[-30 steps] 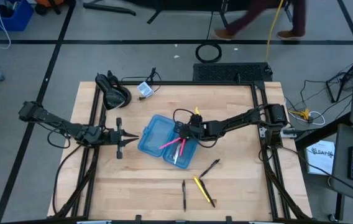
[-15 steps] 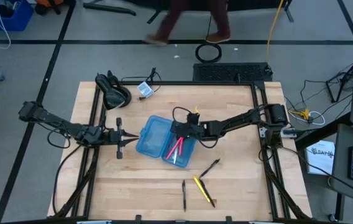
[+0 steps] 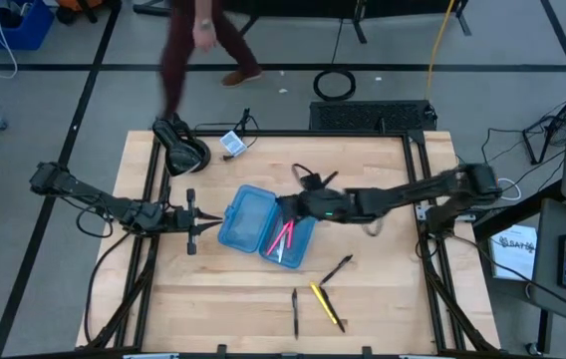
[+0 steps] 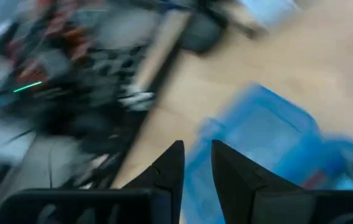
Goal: Pick & place school supplies into a supply box
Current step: Put the bottom left black pen into the blue supply box
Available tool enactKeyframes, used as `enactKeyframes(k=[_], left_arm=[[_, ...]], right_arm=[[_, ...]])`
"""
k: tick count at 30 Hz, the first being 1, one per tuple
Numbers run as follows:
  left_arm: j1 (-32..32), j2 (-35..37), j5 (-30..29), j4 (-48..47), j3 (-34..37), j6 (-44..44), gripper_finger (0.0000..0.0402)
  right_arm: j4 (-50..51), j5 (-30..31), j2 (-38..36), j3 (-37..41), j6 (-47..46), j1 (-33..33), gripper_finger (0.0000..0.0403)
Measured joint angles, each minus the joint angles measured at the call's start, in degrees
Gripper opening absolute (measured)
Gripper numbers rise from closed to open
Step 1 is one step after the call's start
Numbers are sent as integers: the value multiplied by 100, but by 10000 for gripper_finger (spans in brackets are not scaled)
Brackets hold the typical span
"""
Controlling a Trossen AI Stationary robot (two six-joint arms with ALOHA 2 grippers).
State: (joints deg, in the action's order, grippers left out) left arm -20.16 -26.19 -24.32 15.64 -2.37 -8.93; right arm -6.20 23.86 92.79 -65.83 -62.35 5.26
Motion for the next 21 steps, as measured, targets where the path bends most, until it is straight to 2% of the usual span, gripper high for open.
enactKeyframes(k=[3,6,10,12,17,21], left_arm=[[0,0,-2,-11,0,-19,37],[-1,0,-2,-6,0,-62,37],[-1,1,-25,18,0,-138,37],[0,2,-38,38,0,-137,37],[0,2,-39,50,0,-137,37],[0,2,-188,98,0,-135,37]], right_arm=[[70,241,-730,-15,1346,377,63],[474,996,-1308,-17,2522,910,52],[1122,2032,-1891,-10,3472,1605,37],[1488,2356,-2146,-10,3798,1882,31],[2623,2397,-2396,12,3952,2285,22],[2859,2200,-2408,349,4091,2418,8]])
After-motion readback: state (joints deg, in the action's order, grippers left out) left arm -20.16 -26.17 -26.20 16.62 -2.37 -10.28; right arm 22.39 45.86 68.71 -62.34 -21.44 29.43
